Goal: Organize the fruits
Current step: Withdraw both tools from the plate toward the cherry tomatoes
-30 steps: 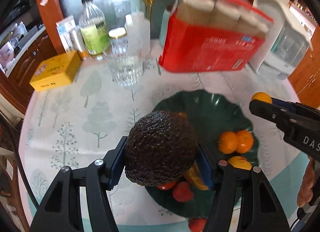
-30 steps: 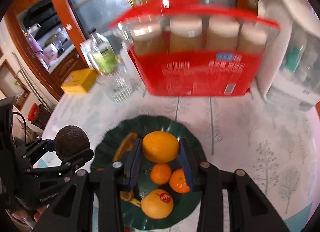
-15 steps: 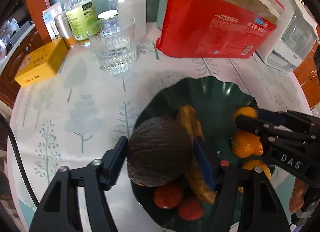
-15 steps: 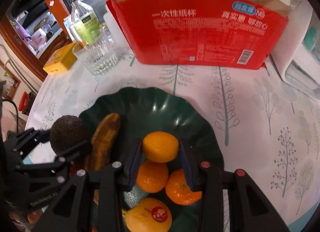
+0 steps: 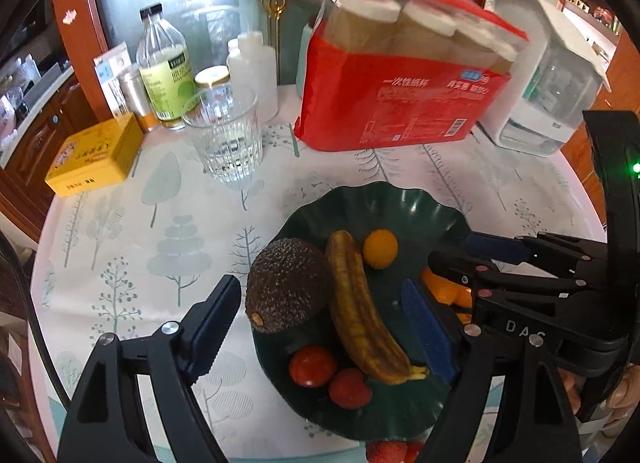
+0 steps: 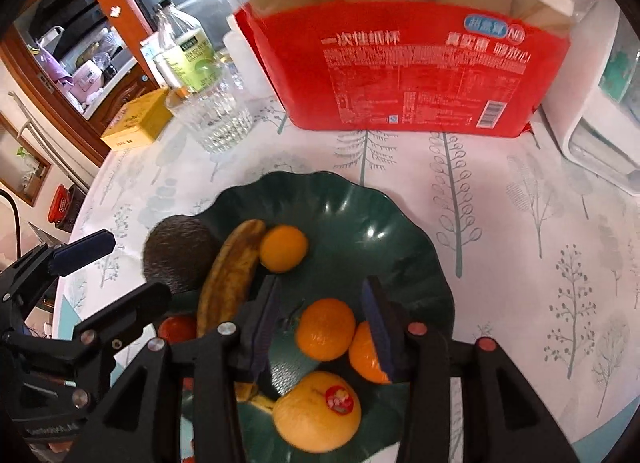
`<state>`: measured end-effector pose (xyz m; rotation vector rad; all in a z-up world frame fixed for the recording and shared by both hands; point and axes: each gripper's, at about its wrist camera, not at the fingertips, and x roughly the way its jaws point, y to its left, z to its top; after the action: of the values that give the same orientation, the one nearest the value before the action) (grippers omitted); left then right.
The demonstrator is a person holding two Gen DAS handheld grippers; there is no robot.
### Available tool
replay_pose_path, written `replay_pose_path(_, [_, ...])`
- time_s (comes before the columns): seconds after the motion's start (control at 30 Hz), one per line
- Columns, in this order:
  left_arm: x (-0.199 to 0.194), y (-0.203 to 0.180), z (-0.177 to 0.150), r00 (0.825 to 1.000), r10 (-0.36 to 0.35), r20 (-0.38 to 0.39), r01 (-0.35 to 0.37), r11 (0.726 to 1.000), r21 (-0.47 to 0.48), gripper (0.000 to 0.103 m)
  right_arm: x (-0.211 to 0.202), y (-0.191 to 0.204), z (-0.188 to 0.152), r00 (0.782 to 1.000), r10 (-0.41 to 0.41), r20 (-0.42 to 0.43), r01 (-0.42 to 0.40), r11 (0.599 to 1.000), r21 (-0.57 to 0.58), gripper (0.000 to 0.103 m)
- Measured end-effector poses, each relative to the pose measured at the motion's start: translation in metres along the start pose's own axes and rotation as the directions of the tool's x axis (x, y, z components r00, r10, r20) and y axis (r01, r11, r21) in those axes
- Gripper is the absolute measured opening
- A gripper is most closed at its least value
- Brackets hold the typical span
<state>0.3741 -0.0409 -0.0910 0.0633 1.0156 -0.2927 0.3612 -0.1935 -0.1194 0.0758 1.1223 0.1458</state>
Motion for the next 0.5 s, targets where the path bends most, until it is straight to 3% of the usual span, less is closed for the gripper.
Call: replay_pose_path(0.5, [-0.091,0.001,-0.036,0.998,0.019,0.067,-0.016,0.999,-0.043,0.085,-0.09,0.014,-0.032,0.994,0.018,0.108,-0.016,1.0,-0.019,0.043])
